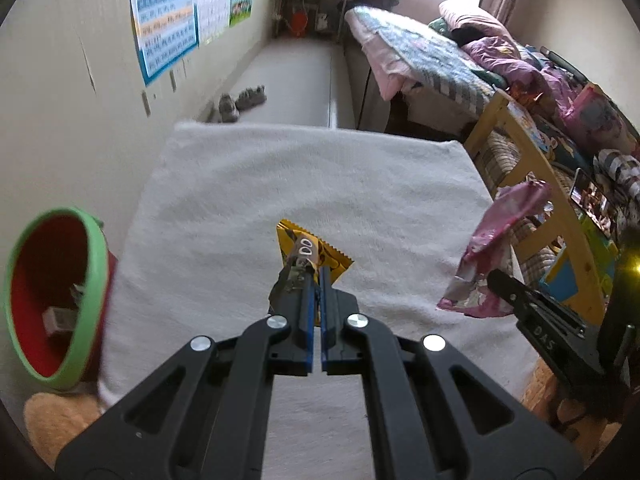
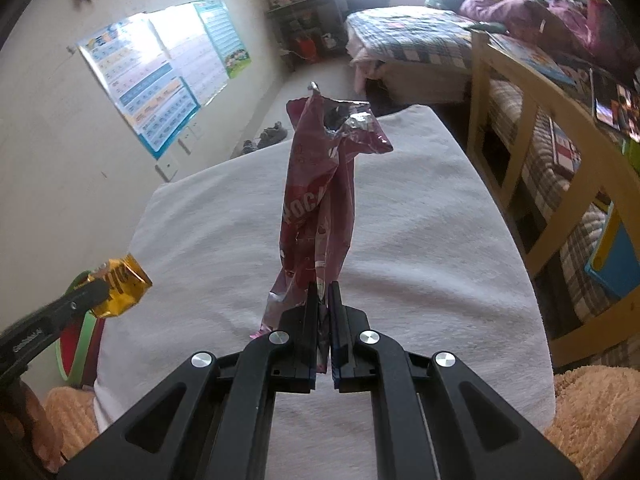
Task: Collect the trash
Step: 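Carry the yellow wrapper with the left tool while the right tool carries the pink wrapper toward the bin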
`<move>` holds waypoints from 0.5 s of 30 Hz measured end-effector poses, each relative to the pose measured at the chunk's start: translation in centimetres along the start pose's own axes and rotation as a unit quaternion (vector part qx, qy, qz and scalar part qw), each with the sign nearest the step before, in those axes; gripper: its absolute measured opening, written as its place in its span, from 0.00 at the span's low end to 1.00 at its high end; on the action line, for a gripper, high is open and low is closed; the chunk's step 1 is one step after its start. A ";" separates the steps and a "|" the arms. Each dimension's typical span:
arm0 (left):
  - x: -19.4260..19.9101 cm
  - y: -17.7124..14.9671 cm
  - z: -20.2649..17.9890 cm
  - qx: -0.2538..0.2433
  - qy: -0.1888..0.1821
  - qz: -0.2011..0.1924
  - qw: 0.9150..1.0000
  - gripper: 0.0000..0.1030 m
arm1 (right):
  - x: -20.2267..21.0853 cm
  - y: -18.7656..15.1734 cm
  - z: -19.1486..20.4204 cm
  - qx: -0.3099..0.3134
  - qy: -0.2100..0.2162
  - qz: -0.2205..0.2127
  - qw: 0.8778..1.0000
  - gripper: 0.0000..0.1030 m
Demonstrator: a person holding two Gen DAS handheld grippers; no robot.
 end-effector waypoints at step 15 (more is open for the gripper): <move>3.6 0.3 1.9 0.010 0.003 -0.051 0.999 0.01 | 1.8 0.4 5.1 0.058 0.019 -0.012 0.998 0.05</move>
Point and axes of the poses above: each gripper's, at about its wrist camera, not at the fingertips, and x roughly against the way its jaws point, z to its left, y to its top, the point moved 2 cm from there along -x, roughly the way its jaws point, and after that the axes turned 8 degrees about y, right-handed, at the moved point
